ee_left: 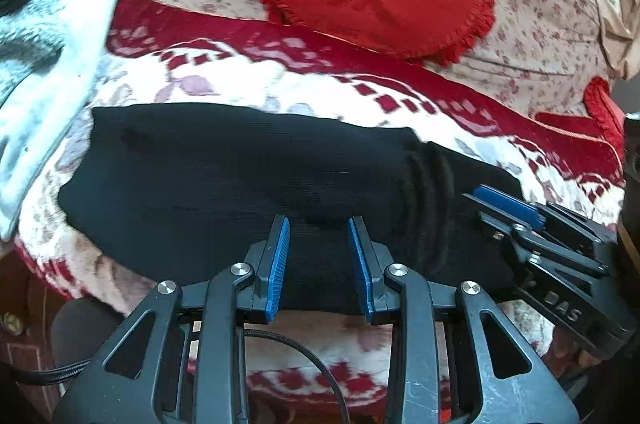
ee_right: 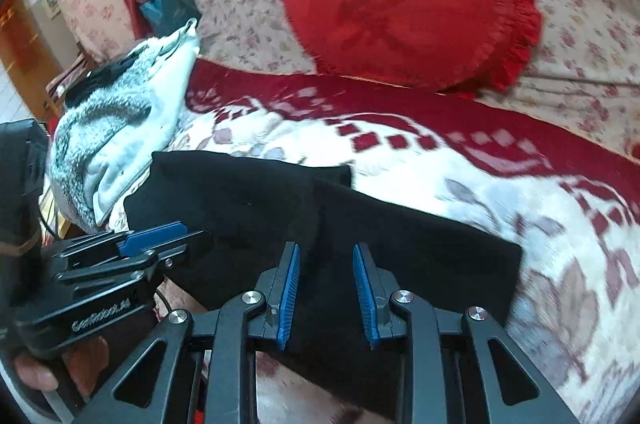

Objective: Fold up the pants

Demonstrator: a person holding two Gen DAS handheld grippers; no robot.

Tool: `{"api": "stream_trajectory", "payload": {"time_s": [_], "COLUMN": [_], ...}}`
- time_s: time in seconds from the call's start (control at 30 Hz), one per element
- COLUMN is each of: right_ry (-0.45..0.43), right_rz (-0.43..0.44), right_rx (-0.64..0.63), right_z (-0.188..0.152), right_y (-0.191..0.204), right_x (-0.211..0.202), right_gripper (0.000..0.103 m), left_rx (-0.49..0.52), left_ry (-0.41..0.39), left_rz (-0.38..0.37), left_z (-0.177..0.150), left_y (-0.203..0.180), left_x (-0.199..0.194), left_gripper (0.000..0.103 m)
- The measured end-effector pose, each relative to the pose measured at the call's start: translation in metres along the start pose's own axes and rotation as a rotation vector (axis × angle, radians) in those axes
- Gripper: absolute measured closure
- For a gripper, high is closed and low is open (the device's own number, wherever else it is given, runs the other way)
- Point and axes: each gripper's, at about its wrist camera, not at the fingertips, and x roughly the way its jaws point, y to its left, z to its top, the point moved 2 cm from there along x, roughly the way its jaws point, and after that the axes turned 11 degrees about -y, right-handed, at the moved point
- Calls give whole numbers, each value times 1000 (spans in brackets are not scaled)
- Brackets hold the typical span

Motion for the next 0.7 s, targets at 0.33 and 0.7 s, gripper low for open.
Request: {"api": "stream_trajectory", "payload": {"time_s": [0.33,0.7], "right_ry": [58,66], "right_rz": [-10,0], "right_rx": [-87,-134], "right_z": [1,5], "right_y": [28,47], "right_x": [33,41], "right_gripper": [70,70], "left_rx": [-92,-162], "left_ry": [4,8], "left_rz": [32,64], "left_z": [-2,-7], "left_y": [39,74], "left_x": [-2,-5], "left_gripper": [65,65]}}
